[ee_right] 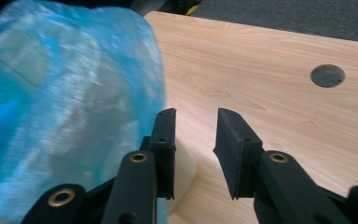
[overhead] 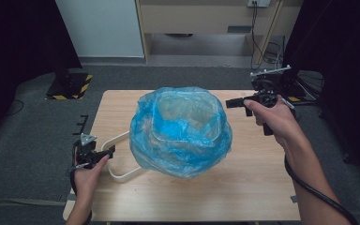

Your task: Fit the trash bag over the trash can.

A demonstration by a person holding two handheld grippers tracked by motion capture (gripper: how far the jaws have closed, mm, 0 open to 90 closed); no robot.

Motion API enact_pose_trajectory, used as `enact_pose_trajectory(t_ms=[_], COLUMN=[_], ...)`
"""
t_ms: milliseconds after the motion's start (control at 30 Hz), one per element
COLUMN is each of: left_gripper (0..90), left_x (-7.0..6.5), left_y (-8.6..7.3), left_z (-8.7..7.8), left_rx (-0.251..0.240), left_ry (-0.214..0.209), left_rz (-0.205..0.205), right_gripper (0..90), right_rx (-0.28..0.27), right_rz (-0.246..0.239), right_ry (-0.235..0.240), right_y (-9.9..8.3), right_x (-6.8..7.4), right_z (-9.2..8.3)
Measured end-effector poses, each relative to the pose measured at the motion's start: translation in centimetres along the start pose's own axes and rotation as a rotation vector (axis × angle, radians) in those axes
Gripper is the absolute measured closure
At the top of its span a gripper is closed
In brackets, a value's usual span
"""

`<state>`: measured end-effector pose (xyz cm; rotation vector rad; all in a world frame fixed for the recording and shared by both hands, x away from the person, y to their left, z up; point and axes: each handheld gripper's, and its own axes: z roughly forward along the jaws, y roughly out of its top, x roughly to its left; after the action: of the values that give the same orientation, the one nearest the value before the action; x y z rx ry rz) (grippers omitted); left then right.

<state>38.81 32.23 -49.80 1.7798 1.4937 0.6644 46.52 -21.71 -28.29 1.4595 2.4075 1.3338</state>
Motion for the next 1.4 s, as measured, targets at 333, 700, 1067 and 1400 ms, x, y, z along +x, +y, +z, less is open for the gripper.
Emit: enact_pose_trajectory(t_ms=[333, 700, 1067, 1400], left_gripper=[13.8, 12.1, 7.1, 3.0], left_x=[-0.1, -0.2, -0.6, -1.2], left_y=[0.0, 0.1, 0.5, 1.8], left_z=[0.1, 0.2, 0.7, 1.5], left_rx=[0.007, 0.011, 0.038, 0.075], left_ry=[-0.004, -0.010, -0.033, -0.093], left_rz=[0.004, 0.021, 0.053, 0.086], right_gripper=[51.3, 27.2, 10.9, 9.7], right_rx=[-0.008, -0.036, -0.063, -0.096], right_rz=[0.027, 0.029, 0.038, 0.079], right_ry=[-0.045, -0.075, -0.096, -0.088], right_y=[-1.7, -3.4, -5.3, -7.8], right_x=[-2.1, -4.2, -6.2, -8.4], right_z=[1.7, 3.2, 4.6, 5.4])
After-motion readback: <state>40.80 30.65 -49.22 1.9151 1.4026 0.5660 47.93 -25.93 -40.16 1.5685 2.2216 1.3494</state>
